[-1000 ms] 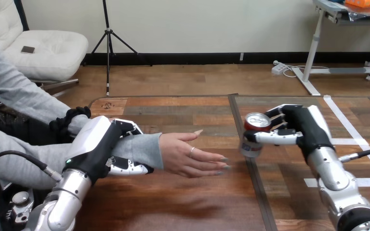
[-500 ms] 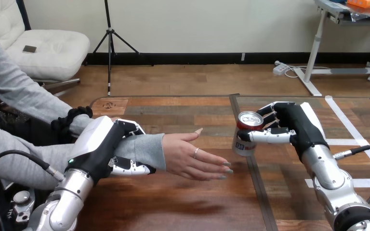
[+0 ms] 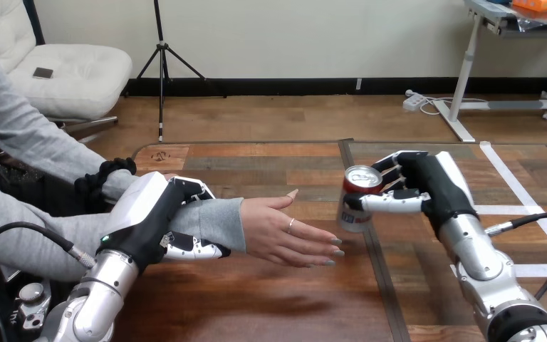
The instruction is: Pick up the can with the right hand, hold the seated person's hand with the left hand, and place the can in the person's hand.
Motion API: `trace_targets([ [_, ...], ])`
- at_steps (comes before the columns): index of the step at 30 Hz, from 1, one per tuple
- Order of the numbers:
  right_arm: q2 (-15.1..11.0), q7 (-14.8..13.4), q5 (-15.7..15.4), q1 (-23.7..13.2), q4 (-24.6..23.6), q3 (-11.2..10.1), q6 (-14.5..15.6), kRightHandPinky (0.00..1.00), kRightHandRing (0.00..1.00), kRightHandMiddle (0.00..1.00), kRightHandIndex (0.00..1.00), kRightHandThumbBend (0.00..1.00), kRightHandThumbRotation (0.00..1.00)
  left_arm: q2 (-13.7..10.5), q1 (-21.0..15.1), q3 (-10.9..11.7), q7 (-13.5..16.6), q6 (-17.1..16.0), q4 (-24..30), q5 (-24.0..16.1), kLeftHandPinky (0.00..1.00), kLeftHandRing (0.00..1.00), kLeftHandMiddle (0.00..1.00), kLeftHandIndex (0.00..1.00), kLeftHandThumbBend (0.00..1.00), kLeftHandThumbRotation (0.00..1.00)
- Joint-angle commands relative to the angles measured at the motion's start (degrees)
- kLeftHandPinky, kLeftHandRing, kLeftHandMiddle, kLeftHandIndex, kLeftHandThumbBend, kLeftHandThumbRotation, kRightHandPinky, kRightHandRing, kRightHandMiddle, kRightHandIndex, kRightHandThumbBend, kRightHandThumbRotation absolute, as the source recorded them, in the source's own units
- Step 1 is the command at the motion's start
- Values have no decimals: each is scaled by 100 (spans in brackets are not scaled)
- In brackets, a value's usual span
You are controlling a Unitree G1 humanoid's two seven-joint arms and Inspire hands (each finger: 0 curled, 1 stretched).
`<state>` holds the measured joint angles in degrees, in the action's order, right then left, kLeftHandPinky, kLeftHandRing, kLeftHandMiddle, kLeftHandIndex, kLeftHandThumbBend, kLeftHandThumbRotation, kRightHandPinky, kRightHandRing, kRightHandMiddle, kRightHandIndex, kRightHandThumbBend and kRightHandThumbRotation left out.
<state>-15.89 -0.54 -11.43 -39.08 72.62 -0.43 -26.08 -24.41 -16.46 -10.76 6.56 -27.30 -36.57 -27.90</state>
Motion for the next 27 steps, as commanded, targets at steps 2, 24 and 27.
trace_targets([
  [2,33,-7,9,-641,-417,53,-259,34,37,42,46,76,0,-5,-645,135,135,-223,227,112,28,33,39,45,65,0],
  [24,214,127,22,-594,-546,136,-596,32,35,41,45,76,0,-2,-628,153,114,-237,237,143,29,33,40,45,65,0],
  [27,246,149,28,-593,-570,138,-589,31,35,41,45,76,0,1,-627,155,98,-217,250,150,29,33,40,45,65,0],
])
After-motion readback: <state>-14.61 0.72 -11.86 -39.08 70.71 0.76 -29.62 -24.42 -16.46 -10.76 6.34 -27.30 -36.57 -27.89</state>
